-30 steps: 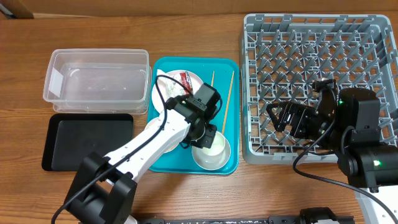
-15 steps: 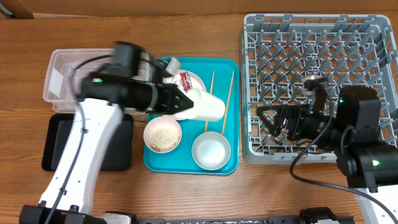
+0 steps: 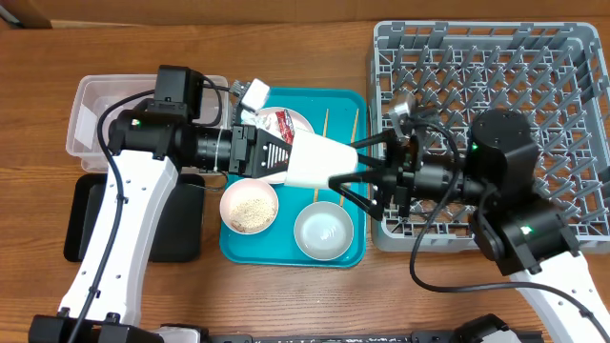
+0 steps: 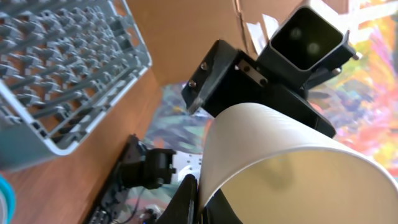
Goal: Sort waste into correct bins and load items into the dishwasher
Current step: 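Pass the white cup from the left gripper to the right gripper, then lower the white cup into the dish rack with the right gripper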
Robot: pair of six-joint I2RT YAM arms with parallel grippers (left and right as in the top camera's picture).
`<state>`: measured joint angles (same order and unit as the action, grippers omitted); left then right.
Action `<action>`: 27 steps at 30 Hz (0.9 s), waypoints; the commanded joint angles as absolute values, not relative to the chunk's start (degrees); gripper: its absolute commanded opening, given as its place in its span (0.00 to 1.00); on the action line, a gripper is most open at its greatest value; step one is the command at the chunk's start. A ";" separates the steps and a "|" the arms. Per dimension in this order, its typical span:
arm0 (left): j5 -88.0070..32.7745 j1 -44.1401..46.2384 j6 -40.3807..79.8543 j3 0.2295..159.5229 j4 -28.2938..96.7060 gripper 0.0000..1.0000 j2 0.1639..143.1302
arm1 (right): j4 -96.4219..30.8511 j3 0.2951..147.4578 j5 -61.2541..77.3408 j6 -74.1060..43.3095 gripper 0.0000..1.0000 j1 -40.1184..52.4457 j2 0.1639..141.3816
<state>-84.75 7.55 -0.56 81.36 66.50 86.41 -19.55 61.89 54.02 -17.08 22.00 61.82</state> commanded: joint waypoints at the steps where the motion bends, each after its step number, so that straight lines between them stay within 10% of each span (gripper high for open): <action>1: -87.92 8.03 -2.22 81.87 66.63 0.04 86.24 | -17.80 63.37 55.18 -21.08 0.75 23.94 62.78; 4: -87.74 8.01 -2.22 81.87 66.61 0.04 86.24 | -18.13 63.40 55.20 -21.06 0.66 24.05 62.81; 7: -83.66 8.01 -2.20 81.87 66.65 0.46 86.24 | -19.00 63.40 55.11 -20.99 0.61 23.11 62.61; 12: -54.00 7.75 1.19 81.87 68.79 0.62 86.24 | -29.26 63.53 44.80 -19.11 0.57 18.37 60.14; 20: -32.93 7.75 4.75 81.87 69.76 0.67 86.24 | -61.36 70.65 -0.62 -25.69 0.49 18.15 58.41; 27: -32.56 7.81 4.71 81.87 69.78 0.68 86.24 | -75.20 70.13 -4.34 -30.74 0.50 18.28 64.18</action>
